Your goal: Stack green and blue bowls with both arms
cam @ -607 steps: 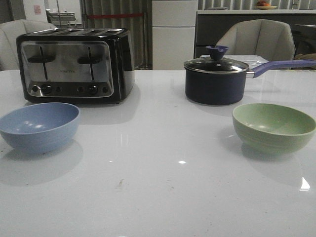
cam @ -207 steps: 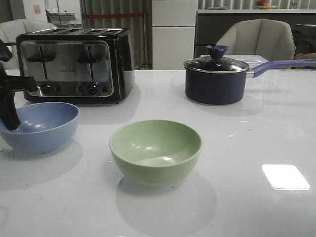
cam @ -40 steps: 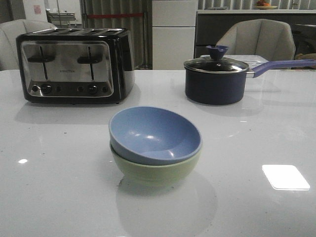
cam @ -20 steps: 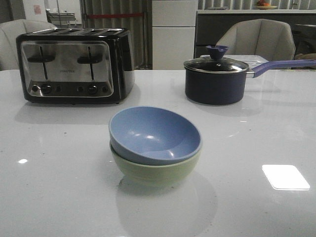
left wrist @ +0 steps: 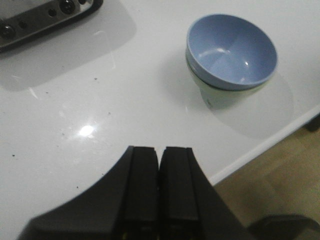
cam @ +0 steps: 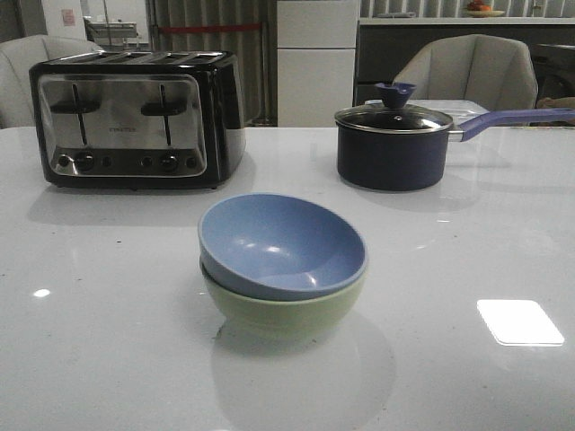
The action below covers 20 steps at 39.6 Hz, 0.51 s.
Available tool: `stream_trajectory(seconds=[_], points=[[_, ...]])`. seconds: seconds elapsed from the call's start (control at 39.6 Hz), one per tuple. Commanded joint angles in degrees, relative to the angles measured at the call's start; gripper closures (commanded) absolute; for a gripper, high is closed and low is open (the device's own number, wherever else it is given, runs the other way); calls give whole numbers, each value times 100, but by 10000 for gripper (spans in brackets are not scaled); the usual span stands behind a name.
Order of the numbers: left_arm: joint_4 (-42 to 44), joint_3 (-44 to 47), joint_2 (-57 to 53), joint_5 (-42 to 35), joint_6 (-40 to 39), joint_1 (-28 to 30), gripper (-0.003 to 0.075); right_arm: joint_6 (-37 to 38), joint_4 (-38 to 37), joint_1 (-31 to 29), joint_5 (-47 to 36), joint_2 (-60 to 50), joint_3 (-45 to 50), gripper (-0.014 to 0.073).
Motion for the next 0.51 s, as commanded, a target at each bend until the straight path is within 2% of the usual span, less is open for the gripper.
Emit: stream_trajectory(seconds=[0.0,0.1,0.25,0.48], points=[[31,100,-374,-1109,-9,408,622,7,-85,3,-311,-3,-156,566],[31,721,-881,-2180,-9,945,622,7,-85,3,-311,-3,-156,566],[0,2127,-1905,-3808,-9,1793,622,7,-85,3,-311,-3,-156,566],[-395,3527,-3103,-4626,-9,2581,622,7,-85,3,-311,-3,-156,566]])
